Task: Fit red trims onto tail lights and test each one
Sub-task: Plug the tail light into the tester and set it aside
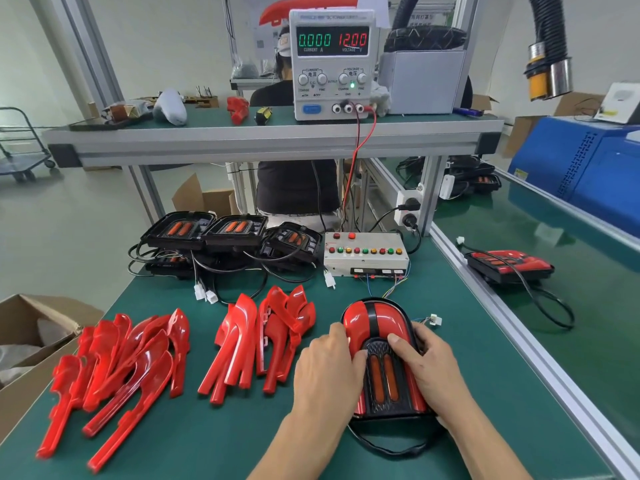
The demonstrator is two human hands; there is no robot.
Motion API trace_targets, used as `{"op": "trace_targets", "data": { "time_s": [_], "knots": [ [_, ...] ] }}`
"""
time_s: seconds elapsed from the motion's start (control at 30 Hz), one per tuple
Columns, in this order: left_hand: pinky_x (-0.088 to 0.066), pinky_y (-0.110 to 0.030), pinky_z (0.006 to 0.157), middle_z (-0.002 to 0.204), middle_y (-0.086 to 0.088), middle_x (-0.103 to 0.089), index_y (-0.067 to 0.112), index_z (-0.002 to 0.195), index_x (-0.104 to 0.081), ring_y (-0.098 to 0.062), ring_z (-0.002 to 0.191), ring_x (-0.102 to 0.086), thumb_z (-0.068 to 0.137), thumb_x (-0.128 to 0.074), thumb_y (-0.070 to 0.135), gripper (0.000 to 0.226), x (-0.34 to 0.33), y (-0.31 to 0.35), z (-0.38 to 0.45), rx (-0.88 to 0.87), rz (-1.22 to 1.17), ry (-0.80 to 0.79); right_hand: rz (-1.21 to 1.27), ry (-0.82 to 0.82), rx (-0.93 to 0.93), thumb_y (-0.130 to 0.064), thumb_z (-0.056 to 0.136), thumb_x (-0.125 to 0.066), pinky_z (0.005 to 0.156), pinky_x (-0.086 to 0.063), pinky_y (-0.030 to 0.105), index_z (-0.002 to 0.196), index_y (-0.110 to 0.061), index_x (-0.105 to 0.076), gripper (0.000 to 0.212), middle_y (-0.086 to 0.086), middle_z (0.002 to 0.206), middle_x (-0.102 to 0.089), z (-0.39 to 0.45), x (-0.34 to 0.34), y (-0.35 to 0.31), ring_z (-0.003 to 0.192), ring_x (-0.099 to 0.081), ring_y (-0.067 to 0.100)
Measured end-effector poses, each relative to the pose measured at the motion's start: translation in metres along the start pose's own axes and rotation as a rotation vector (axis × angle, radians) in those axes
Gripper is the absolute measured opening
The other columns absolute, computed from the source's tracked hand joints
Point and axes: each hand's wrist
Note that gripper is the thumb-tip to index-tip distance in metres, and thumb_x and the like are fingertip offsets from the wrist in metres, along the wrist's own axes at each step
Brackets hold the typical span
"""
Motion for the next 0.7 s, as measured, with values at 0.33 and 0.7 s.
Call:
{"op": "trace_targets", "data": {
  "time_s": [0.33,0.7],
  "knots": [
    [-0.040,-0.036,0.071,0.102,-0.002,-0.069,0.023,0.103,-0.048,-0.028,0.095,-0.066,0.104,-0.037,0.046,0.025,-0.008,-0.003,-0.005,-0.070,0.124,-0.003,0.017,0.007,0.004,-0.040,0.084,-0.074,0.083,-0.056,0.033,0.108,-0.023,-0.072,0.030,-0.007,0.101,-0.078,0.000,-0.001,-0.001,0.093,-0.074,0.011],
    [-0.044,-0.035,0.072,0.105,0.004,-0.068,0.027,0.115,-0.049,-0.025,0.099,-0.067,0.099,-0.047,0.052,0.030,-0.011,-0.007,-0.005,-0.029,0.151,0.035,0.020,-0.020,-0.003,-0.032,0.088,-0.076,0.077,-0.055,0.020,0.110,-0.023,-0.072,0.024,-0.009,0.103,-0.078,0.000,-0.002,-0.002,0.095,-0.074,0.009]
  ]
}}
Point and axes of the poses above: each hand's wrist, its own z-axis towards the middle knuckle, its own x-axis out of the back of the hand, y = z × x
